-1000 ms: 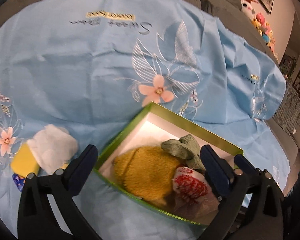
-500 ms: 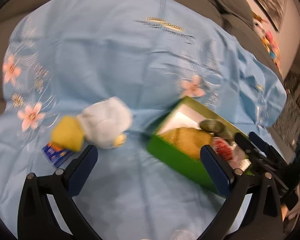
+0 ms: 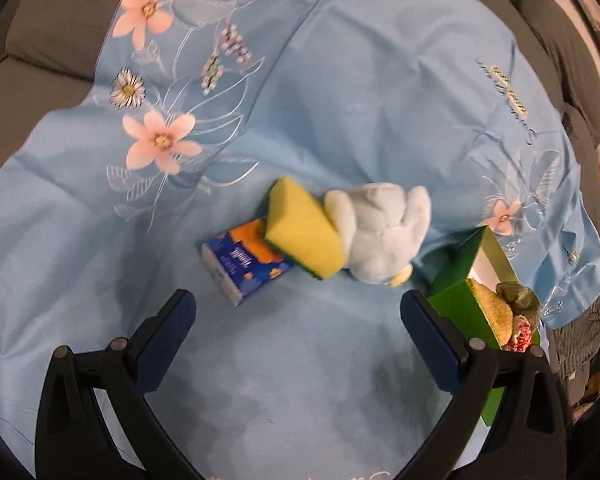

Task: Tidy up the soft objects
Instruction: 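Withdraw both tools from the box toward the blue tissue pack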

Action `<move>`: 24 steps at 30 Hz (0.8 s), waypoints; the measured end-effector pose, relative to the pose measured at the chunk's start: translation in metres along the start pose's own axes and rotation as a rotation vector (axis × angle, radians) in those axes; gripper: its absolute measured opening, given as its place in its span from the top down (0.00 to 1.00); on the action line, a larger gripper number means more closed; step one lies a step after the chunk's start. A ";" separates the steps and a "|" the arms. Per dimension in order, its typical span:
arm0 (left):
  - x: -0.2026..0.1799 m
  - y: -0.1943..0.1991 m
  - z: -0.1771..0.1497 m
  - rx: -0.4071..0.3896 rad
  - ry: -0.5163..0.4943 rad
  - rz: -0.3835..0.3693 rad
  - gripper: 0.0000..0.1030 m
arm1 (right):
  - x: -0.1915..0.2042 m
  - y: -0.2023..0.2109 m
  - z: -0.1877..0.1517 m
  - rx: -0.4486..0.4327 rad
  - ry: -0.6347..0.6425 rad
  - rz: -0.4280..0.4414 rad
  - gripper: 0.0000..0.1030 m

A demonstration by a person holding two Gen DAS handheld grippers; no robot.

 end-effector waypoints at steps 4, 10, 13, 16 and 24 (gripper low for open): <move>0.006 -0.006 0.001 0.021 0.051 -0.033 0.01 | 0.019 -0.022 -0.014 0.065 -0.015 0.074 0.23; 0.010 -0.011 0.004 0.043 0.038 -0.065 0.01 | 0.031 -0.042 -0.025 0.082 -0.065 0.078 0.23; 0.017 -0.013 0.005 0.056 0.041 -0.082 0.01 | 0.031 -0.051 -0.024 0.084 -0.089 0.083 0.23; 0.022 -0.011 0.008 0.045 0.017 -0.089 0.01 | 0.032 -0.059 -0.025 0.100 -0.106 0.095 0.23; 0.025 -0.011 0.016 0.006 -0.041 -0.064 0.01 | 0.041 -0.077 -0.030 0.143 -0.120 0.094 0.23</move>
Point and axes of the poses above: each gripper's, at about its wrist camera, not at the fingertips, and y roughly against the way its jaws point, x to its left, z to its top, the point moved 6 cm from there along -y, roughly the way its jaws point, and after that the axes turned 8 degrees about z, right-handed, at the moved point
